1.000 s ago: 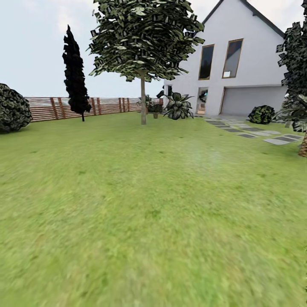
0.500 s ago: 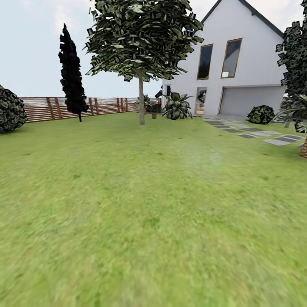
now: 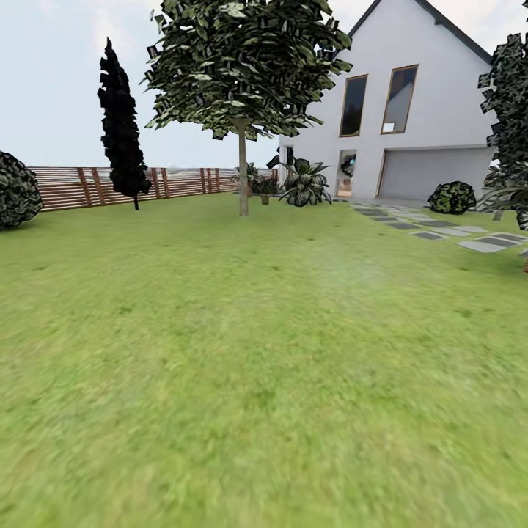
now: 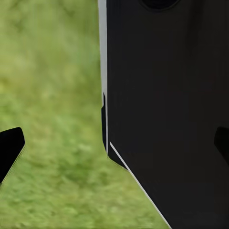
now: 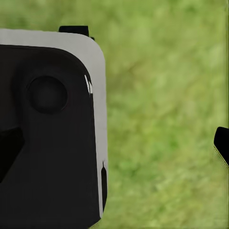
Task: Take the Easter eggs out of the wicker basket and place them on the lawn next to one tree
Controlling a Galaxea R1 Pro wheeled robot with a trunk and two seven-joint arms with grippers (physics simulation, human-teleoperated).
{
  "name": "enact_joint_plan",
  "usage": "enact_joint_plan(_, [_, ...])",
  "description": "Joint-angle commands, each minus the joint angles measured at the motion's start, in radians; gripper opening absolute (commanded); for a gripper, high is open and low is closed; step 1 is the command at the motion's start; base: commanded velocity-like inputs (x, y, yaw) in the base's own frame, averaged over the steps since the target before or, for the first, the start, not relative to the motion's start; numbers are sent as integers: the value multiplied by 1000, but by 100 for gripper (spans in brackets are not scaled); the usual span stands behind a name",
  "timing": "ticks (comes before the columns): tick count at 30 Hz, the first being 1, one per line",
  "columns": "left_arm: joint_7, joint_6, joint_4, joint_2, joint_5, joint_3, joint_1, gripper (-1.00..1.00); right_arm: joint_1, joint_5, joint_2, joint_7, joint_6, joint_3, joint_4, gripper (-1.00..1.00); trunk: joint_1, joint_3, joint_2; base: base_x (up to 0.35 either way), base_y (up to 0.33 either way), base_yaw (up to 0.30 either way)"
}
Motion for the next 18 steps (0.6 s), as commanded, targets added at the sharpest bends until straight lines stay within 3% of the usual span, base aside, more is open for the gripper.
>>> enact_joint_plan(1, [-1,0,-1,0,0,0,0,100,0,0,0,0,0,-1,0,100,1,-1,0,341,0,0])
enact_joint_plan(18, [1,0,0,0,-3,-1,0,100,0,0,0,0,0,-1,0,100,1,-1,0,341,-34,0])
